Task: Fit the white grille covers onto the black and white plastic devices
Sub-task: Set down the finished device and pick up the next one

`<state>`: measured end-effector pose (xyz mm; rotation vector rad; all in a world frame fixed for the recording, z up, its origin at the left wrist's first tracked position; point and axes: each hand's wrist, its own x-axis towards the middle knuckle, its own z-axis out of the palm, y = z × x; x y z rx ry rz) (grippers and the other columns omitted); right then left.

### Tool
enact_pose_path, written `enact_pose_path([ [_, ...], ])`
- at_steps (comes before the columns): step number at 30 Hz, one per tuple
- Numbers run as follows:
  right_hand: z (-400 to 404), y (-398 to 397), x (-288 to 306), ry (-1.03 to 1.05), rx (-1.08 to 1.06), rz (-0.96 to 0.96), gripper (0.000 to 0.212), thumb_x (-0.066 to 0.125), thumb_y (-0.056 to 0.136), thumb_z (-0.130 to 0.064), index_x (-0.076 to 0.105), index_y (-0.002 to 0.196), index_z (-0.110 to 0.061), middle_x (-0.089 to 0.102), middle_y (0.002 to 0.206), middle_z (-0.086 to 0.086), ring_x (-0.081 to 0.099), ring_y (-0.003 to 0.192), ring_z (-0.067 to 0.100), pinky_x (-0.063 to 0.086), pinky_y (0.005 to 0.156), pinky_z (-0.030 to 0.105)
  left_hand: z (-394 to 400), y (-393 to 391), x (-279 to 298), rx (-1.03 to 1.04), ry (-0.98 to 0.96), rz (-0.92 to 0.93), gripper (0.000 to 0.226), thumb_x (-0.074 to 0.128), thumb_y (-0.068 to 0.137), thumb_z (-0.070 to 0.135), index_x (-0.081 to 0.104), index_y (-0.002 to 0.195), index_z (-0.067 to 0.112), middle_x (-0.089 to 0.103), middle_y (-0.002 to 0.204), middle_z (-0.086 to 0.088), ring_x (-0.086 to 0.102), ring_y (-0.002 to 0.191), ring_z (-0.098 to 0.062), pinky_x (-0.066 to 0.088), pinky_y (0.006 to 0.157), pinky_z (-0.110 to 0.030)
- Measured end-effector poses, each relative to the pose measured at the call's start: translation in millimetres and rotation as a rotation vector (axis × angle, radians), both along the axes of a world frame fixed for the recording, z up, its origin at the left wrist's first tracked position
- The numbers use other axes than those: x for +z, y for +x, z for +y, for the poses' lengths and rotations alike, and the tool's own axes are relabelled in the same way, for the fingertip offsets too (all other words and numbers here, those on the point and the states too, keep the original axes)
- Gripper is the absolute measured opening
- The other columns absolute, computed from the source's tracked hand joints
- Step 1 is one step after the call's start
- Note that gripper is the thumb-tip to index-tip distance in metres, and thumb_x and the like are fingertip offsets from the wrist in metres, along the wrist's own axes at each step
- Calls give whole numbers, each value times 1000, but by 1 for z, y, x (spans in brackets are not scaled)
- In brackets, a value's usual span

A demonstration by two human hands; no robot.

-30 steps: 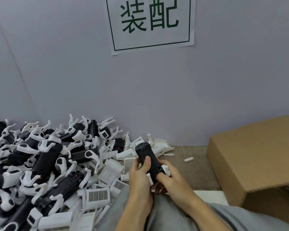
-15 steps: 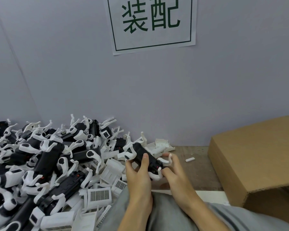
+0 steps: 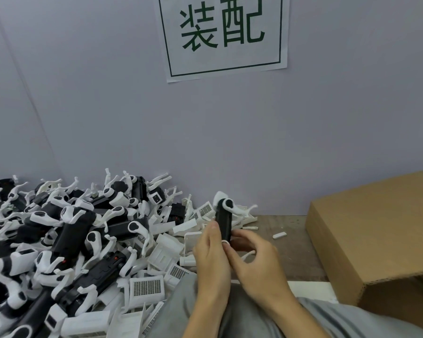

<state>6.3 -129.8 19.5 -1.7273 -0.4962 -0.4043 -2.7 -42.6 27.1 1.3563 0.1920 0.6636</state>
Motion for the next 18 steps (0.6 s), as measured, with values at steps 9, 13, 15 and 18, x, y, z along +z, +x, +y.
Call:
enact_pose_path([
  [9,-13,8,4,548,147,458,27,59,96,-19,80,81,-18,76,85,3,67,80,14,49,68,29,3,-1,4,-45,39,87,22,68,93,19,69,114,12,74,99,-1,69,91,-5,51,75,-14],
  [13,-15,12,0,565,252,505,18,65,87,-28,80,90,-19,75,89,4,66,78,14,44,66,30,7,-3,6,-244,-108,262,38,64,90,49,77,92,13,76,91,-10,68,82,-26,50,85,-43],
  [15,-14,11,0,521,333,513,28,69,78,-28,79,103,-20,77,97,4,68,79,13,45,66,29,11,-5,8,-340,-141,286,48,62,82,63,81,85,19,77,89,-9,66,80,-24,46,81,-41],
  [18,-11,8,1,435,371,510,29,73,75,-27,80,103,-28,78,97,-2,69,81,8,46,68,29,19,-7,12,-339,-214,236,52,80,68,53,79,91,7,73,91,-24,64,81,-33,45,77,-42],
])
